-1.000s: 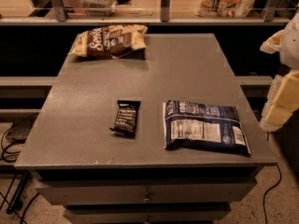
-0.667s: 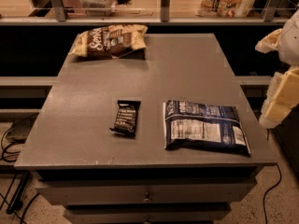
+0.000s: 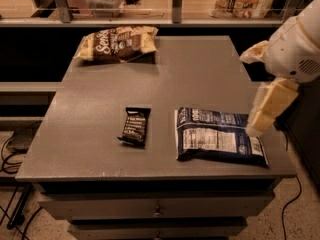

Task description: Move rxbar chocolate near brown chip bag

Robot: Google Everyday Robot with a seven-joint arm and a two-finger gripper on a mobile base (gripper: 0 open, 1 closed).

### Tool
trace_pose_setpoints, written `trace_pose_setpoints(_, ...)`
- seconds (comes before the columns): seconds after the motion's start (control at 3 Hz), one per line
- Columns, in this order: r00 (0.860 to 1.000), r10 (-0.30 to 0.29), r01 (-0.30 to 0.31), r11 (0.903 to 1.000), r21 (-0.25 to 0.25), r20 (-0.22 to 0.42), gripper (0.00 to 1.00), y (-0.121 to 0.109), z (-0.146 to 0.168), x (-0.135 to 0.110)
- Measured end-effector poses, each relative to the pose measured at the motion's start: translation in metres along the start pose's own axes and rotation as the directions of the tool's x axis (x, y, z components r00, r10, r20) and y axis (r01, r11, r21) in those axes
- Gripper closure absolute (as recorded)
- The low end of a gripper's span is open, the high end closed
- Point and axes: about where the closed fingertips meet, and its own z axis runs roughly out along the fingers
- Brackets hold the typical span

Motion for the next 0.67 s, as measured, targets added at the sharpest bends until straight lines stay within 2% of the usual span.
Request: trace_pose_setpoints(0.67, 0.999, 0.019, -0.018, 0.9997, -0.016, 0.045, 0.0, -0.008, 0.049, -0.025)
